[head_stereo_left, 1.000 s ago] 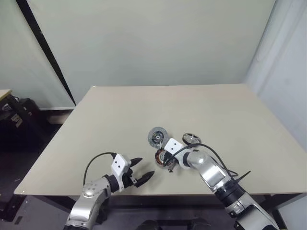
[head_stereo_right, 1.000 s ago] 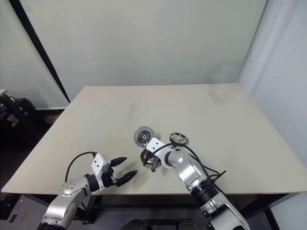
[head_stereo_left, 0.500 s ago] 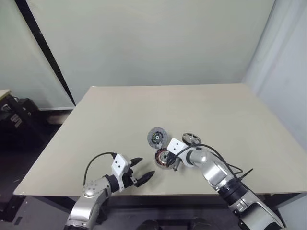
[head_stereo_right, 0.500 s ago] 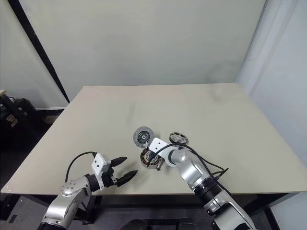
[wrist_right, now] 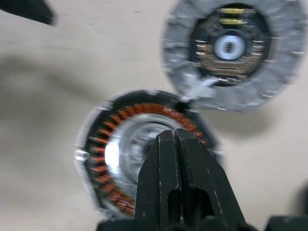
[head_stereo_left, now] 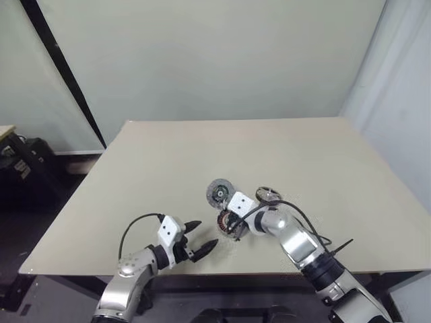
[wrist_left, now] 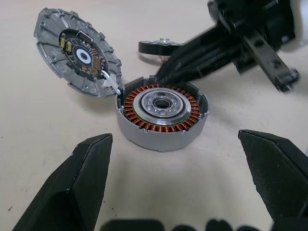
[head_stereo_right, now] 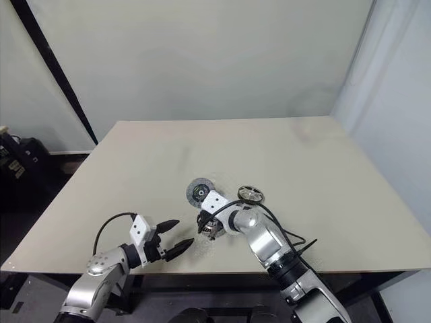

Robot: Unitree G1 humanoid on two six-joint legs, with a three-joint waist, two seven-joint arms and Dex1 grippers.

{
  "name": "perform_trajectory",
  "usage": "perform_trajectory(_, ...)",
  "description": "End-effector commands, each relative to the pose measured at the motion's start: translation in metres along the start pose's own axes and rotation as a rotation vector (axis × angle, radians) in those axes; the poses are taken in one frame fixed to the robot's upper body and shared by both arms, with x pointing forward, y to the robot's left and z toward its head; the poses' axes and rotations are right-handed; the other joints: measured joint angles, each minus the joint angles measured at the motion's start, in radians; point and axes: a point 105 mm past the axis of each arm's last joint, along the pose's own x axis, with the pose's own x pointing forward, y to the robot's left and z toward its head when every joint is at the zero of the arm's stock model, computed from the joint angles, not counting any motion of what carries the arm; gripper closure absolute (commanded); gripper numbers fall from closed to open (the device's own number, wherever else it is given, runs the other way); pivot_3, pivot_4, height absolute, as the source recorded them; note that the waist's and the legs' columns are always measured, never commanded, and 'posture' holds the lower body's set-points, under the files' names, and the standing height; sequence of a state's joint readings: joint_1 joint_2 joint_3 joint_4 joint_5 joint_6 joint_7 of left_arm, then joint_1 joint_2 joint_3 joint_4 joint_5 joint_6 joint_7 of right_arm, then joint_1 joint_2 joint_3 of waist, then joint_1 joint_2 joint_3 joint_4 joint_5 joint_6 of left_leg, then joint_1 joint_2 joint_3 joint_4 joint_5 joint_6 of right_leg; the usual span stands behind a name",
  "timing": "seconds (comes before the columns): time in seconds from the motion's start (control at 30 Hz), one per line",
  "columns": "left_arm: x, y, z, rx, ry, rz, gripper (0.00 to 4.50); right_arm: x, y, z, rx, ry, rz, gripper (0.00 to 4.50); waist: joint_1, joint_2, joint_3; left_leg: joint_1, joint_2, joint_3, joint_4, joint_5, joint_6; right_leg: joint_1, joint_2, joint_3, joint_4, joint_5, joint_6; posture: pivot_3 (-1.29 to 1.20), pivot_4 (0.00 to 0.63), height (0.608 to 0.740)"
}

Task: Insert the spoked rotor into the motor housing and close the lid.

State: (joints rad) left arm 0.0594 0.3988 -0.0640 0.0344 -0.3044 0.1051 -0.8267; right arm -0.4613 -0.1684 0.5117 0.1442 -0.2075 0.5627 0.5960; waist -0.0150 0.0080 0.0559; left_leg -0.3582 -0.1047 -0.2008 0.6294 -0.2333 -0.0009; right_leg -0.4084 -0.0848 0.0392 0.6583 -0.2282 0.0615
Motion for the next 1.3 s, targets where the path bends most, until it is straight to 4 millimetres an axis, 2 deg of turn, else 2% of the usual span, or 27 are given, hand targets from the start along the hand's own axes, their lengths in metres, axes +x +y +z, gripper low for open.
perform_trajectory(0.03,0.001,0.003,0.013,0.045,-0.035,0.005,0.0,0.002,0.005,0.004,-0.013,-0.025,0.015,4.44,0.0,0.0,0.0,0.0,0.0,0.0,0.0,0.0,0.0,0.0,0.0,0.0,0.0,0.0,0.0,0.0,0.0,0.74)
perform_trajectory(0.13,0.0,0.004,0.013,0.046,-0.035,0.012,0.0,0.005,0.008,-0.005,-0.017,0.0,0.022,4.44,0.0,0.0,0.0,0.0,0.0,0.0,0.0,0.0,0.0,0.0,0.0,0.0,0.0,0.0,0.0,0.0,0.0,0.74)
perform_trajectory(0.2,-0.001,0.005,0.014,0.047,-0.036,0.016,0.0,0.005,0.006,-0.004,-0.006,-0.011,0.014,4.44,0.0,0.0,0.0,0.0,0.0,0.0,0.0,0.0,0.0,0.0,0.0,0.0,0.0,0.0,0.0,0.0,0.0,0.74)
perform_trajectory(0.3,-0.002,0.005,0.014,0.048,-0.035,0.02,0.0,0.001,-0.001,0.008,0.037,-0.066,-0.008,4.44,0.0,0.0,0.0,0.0,0.0,0.0,0.0,0.0,0.0,0.0,0.0,0.0,0.0,0.0,0.0,0.0,0.0,0.74)
perform_trajectory(0.33,-0.002,0.005,0.014,0.048,-0.036,0.02,0.0,-0.002,-0.005,0.014,0.057,-0.094,-0.019,4.28,0.0,0.0,0.0,0.0,0.0,0.0,0.0,0.0,0.0,0.0,0.0,0.0,0.0,0.0,0.0,0.0,0.0,0.74)
perform_trajectory(0.4,-0.003,0.005,0.014,0.048,-0.037,0.021,0.0,-0.006,-0.009,0.021,0.085,-0.125,-0.031,3.84,0.0,0.0,0.0,0.0,0.0,0.0,0.0,0.0,0.0,0.0,0.0,0.0,0.0,0.0,0.0,0.0,0.0,0.74)
perform_trajectory(0.53,-0.001,0.006,0.018,0.053,-0.048,0.021,0.0,-0.024,-0.031,0.033,0.198,-0.202,-0.105,2.52,0.0,0.0,0.0,0.0,0.0,0.0,0.0,0.0,0.0,0.0,0.0,0.0,0.0,0.0,0.0,0.0,0.0,0.74)
perform_trajectory(0.67,0.001,0.006,0.021,0.058,-0.06,0.014,0.0,-0.042,-0.058,0.023,0.327,-0.204,-0.238,1.11,0.003,0.0,0.0,0.0,0.0,0.0,0.0,0.0,0.0,0.0,0.0,0.0,0.0,0.0,0.0,0.0,0.0,0.74)
perform_trajectory(0.73,0.003,0.006,0.024,0.059,-0.069,0.008,0.0,-0.051,-0.068,0.009,0.417,-0.176,-0.287,0.42,0.004,0.0,0.0,0.0,0.0,0.0,0.0,0.0,0.0,0.0,0.0,0.0,0.0,0.0,0.0,0.0,0.0,0.74)
perform_trajectory(0.8,0.005,0.006,0.028,0.06,-0.08,0.003,0.0,-0.062,-0.079,-0.01,0.559,-0.156,-0.337,0.42,0.006,0.0,0.0,0.0,0.0,0.0,0.0,0.0,0.0,0.0,0.0,0.0,0.0,0.0,0.0,0.0,0.0,0.74)
perform_trajectory(0.97,0.007,0.007,0.029,0.066,-0.082,-0.008,0.0,-0.077,-0.087,-0.044,0.854,-0.128,-0.398,0.42,0.003,0.0,0.0,-0.001,0.0,0.0,-0.001,0.0,0.0,-0.001,0.0,0.001,0.0,0.0,0.0,0.0,0.0,0.74)
perform_trajectory(1.03,0.008,0.007,0.029,0.067,-0.081,-0.012,0.0,-0.081,-0.087,-0.056,0.891,-0.108,-0.422,0.42,0.001,0.001,0.0,-0.001,0.0,0.0,-0.001,0.0,0.0,-0.001,0.0,0.001,0.0,0.0,0.0,0.0,0.0,0.74)
perform_trajectory(1.2,0.011,0.006,0.03,0.07,-0.081,-0.025,0.0,-0.083,-0.086,-0.07,0.859,-0.067,-0.456,0.42,-0.001,0.002,0.0,-0.001,0.0,0.002,-0.001,0.0,0.0,-0.001,0.0,0.001,0.0,0.0,0.0,0.0,0.0,0.74)
perform_trajectory(1.3,0.012,0.006,0.03,0.072,-0.08,-0.031,0.0,-0.079,-0.082,-0.07,0.981,-0.1,-0.432,0.42,-0.003,0.002,0.0,-0.001,0.001,0.003,-0.001,0.0,0.0,-0.001,0.0,0.001,0.0,0.0,0.0,0.0,0.0,0.74)
